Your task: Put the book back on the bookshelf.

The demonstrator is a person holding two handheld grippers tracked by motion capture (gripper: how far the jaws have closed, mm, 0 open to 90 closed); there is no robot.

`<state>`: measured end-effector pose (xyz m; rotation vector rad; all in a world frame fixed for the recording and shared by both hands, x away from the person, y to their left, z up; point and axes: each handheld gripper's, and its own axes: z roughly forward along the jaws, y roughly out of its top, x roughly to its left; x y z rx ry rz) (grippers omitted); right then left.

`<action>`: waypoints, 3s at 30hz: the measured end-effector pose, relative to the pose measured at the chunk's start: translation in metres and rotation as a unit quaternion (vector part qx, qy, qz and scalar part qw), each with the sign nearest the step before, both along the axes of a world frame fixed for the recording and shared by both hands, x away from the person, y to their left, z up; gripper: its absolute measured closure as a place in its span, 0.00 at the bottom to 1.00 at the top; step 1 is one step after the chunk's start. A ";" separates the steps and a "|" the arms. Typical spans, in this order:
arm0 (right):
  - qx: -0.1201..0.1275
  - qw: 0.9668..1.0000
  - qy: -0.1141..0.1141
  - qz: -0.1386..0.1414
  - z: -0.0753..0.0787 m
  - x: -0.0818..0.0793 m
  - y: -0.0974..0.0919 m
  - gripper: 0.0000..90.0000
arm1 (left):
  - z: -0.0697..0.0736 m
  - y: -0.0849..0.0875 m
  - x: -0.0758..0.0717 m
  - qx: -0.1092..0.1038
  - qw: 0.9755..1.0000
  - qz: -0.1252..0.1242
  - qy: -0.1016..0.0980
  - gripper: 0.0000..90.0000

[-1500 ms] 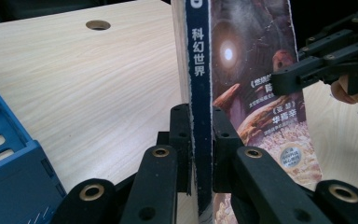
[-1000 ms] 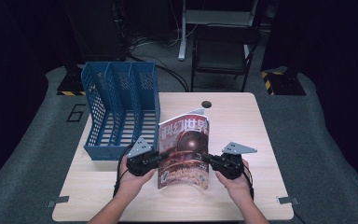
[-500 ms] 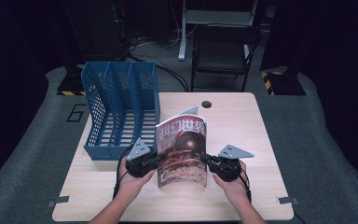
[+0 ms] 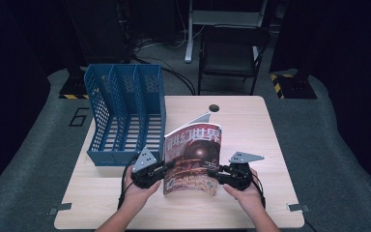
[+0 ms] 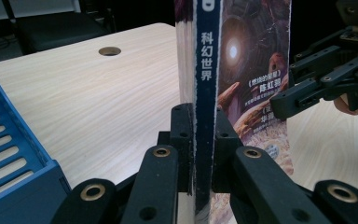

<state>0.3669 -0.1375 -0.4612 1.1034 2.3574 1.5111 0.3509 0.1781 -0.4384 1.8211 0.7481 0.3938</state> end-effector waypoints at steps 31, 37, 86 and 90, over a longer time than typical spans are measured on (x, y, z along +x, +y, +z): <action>-0.070 0.997 0.013 0.006 -0.015 0.003 0.016 0.96 | 0.004 0.004 -0.003 -0.027 0.999 -0.010 0.019 0.93; -0.074 0.997 -0.014 -0.025 -0.017 0.005 0.023 0.96 | 0.005 0.004 -0.003 -0.022 1.000 -0.015 0.013 0.92; -0.029 0.999 -0.018 -0.037 -0.019 0.003 0.007 0.63 | 0.015 0.002 -0.012 0.014 0.998 -0.057 0.023 0.78; -0.019 0.999 -0.019 -0.038 -0.016 0.002 0.007 0.61 | 0.020 -0.001 -0.012 0.024 0.998 -0.058 0.032 0.72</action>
